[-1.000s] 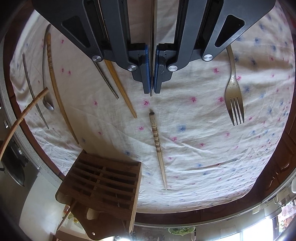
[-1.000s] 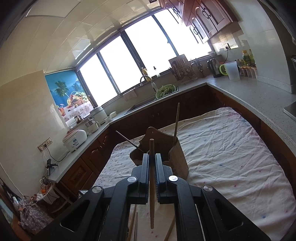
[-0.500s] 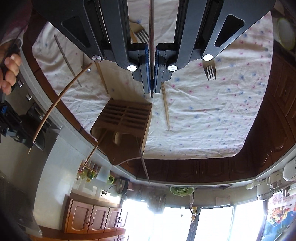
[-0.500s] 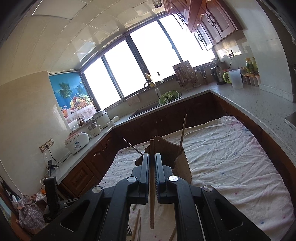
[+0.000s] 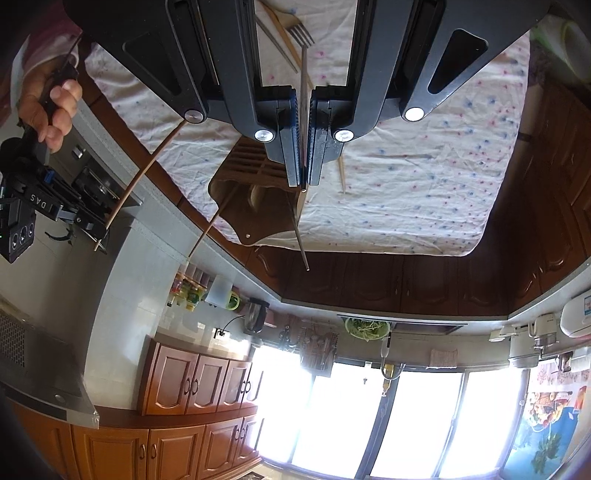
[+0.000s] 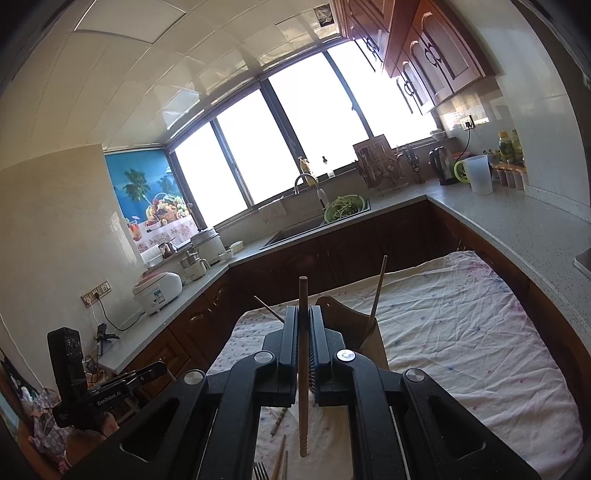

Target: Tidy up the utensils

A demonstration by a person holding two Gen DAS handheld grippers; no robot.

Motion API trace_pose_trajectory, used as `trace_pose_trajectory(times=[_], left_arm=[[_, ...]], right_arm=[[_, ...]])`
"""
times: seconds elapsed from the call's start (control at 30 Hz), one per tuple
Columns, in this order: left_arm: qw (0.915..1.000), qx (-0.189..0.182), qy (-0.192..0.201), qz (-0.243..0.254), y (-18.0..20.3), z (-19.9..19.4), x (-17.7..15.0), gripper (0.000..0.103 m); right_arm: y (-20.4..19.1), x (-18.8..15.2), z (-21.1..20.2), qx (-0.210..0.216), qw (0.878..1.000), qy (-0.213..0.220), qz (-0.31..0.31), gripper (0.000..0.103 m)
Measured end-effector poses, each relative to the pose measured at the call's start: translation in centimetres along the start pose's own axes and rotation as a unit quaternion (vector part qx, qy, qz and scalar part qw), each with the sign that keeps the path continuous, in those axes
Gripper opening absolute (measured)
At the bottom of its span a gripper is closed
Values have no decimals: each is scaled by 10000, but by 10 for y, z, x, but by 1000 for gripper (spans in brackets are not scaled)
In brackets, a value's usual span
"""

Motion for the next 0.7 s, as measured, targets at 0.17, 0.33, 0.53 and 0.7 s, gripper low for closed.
trace_pose_trajectory(times=[0.17, 0.33, 0.53, 0.7], left_arm=[[9999, -40, 145, -3, 1, -4, 8, 3], [9994, -103, 335, -4, 6, -7, 23, 3], [9973, -169, 718, 59, 14, -15, 57, 3], [9940, -220, 1068, 58, 20, -14, 90, 3]], right_arm=[[0, 5, 1, -11, 10000, 47, -12, 5], [1, 14, 4, -54, 9999, 132, -27, 5], [5, 35, 8, -151, 9993, 331, -42, 5], [9, 60, 15, -310, 9979, 568, -95, 5]])
Point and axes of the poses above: each gripper's, at about its wrist camera, not at the fingertips, and z roughly the way its jaws point, y to its right, x to its top, the point moved 3 cm from there along z, roughly the way its jaws point, and after that the axes turned 9 degrees about -y, right-handed, at the moved point
